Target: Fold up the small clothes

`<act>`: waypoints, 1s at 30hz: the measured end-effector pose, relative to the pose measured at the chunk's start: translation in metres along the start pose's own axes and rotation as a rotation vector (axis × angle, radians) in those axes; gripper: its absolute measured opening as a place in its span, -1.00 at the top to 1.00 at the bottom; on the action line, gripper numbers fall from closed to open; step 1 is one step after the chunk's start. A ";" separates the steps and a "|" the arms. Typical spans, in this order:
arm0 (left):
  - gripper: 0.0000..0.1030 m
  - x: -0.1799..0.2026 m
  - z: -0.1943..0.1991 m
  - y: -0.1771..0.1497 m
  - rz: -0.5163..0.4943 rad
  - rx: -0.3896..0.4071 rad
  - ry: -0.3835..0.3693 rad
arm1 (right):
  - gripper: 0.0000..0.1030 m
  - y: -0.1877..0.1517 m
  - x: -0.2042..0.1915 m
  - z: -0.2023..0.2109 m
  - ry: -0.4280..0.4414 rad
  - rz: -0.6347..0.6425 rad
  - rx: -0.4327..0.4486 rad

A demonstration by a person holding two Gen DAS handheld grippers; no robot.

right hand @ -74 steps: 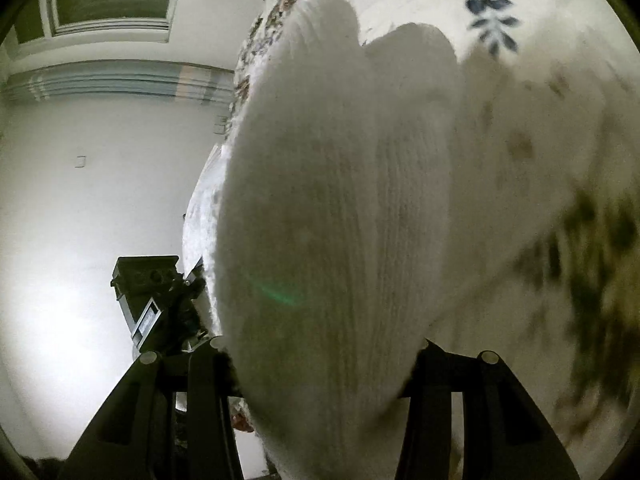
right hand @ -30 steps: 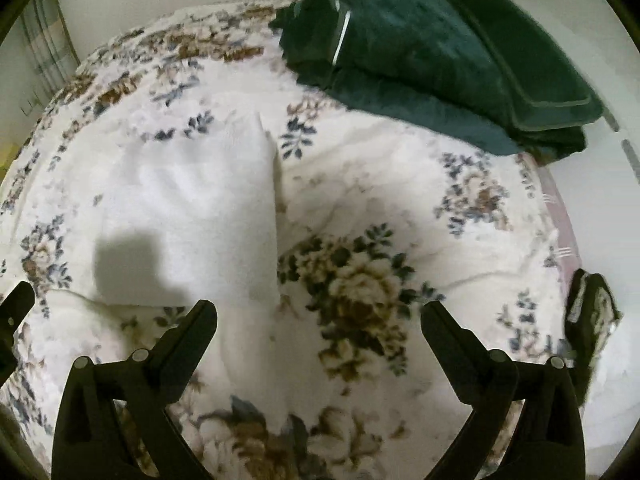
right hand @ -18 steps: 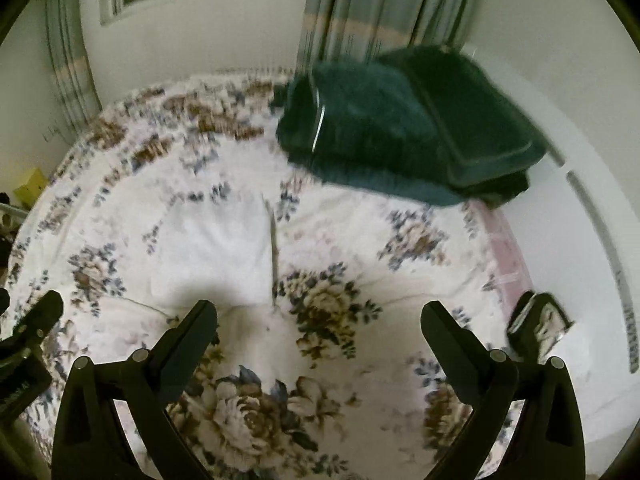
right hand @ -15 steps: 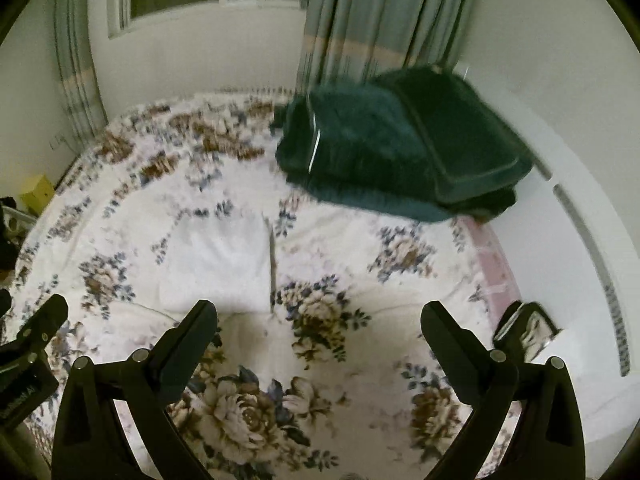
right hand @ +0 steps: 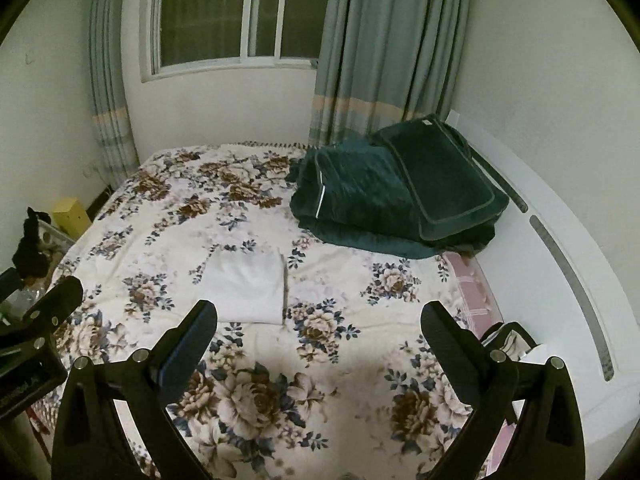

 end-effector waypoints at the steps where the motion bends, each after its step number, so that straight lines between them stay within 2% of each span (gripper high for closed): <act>1: -1.00 0.000 0.005 0.001 0.001 0.008 0.002 | -1.00 0.001 0.002 0.006 0.002 -0.002 0.006; 10: -1.00 -0.002 0.035 -0.002 0.004 0.038 0.016 | -1.00 0.004 0.017 0.047 0.014 -0.009 0.040; 21: -1.00 -0.001 0.055 0.001 -0.011 0.059 0.045 | -1.00 0.008 0.019 0.060 0.022 -0.007 0.053; 30: -1.00 -0.005 0.055 0.007 -0.015 0.071 0.051 | -1.00 0.023 0.027 0.052 0.044 -0.002 0.061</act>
Point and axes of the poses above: each gripper's, at about its wrist camera, not at the fingertips, and z roughly against the way its jaws point, x to its right, y to its top, the point moved 6 cm from there along -z, roughly the way its jaws point, and after that the axes turned 13 degrees about x, right-handed, at the moved point
